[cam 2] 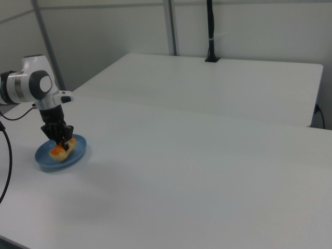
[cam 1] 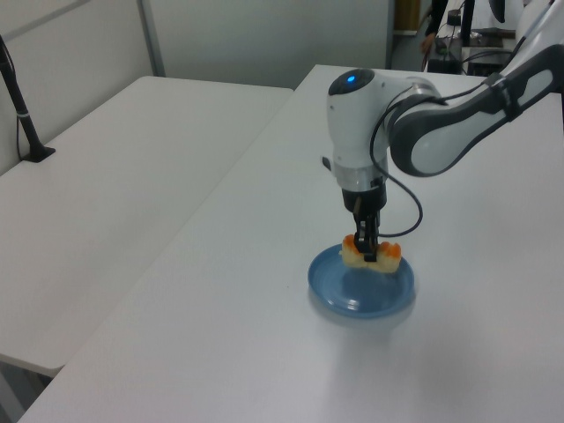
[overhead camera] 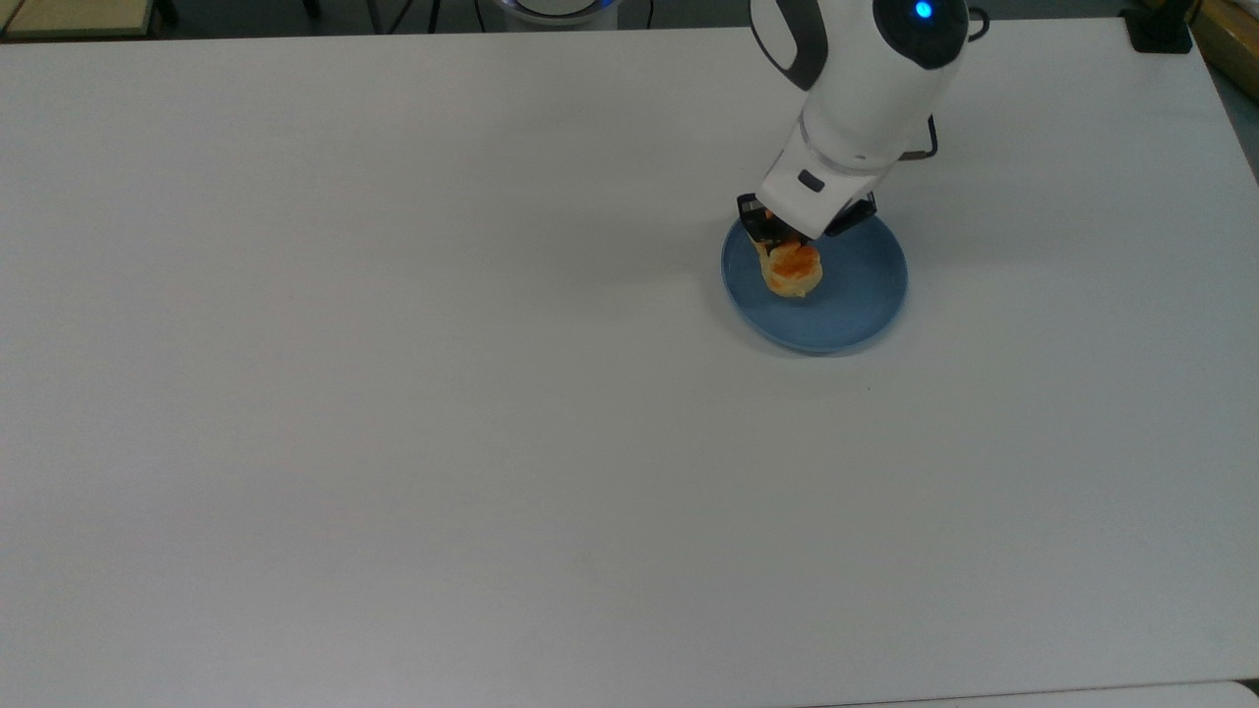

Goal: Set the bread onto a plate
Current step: 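Lower the bread roll onto the plate and open the gripper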

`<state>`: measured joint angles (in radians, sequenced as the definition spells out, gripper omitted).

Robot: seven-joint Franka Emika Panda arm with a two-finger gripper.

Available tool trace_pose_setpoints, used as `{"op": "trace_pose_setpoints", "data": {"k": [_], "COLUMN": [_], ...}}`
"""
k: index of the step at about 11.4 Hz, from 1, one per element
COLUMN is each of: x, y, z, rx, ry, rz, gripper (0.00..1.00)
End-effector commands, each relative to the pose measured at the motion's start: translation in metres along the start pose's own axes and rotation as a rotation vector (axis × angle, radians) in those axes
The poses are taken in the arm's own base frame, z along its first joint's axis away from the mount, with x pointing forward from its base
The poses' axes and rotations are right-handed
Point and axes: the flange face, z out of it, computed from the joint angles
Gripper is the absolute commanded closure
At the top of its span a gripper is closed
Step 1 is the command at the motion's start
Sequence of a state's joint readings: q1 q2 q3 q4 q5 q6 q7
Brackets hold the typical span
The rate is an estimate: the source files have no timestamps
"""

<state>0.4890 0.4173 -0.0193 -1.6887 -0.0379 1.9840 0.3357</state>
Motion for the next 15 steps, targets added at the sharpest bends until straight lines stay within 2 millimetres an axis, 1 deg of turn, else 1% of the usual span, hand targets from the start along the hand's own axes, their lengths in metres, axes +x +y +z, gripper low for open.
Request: {"op": "trace_pose_setpoints", "data": {"k": [1, 3, 5, 6, 7, 8, 13, 14, 15], "x": [0.012, 0.009, 0.007, 0.006, 0.007, 0.011, 0.012, 0.011, 0.008], "y": [-0.017, -0.027, -0.033, -0.037, -0.039, -0.04, -0.04, -0.038, -0.033], "z": [-0.002, -0.003, -0.005, -0.004, 0.004, 0.002, -0.006, -0.015, -0.03], "rx": [0.02, 0.029, 0.035, 0.038, 0.033, 0.044, 0.035, 0.031, 0.034], "ry": [0.028, 0.033, 0.036, 0.033, 0.024, 0.048, 0.078, 0.092, 0.107], "rz": [0.046, 0.046, 0.056, 0.064, 0.083, 0.109, 0.1, 0.098, 0.098], "gripper": [0.76, 0.76, 0.75, 0.67, 0.22, 0.0, 0.0, 0.0, 0.0]}}
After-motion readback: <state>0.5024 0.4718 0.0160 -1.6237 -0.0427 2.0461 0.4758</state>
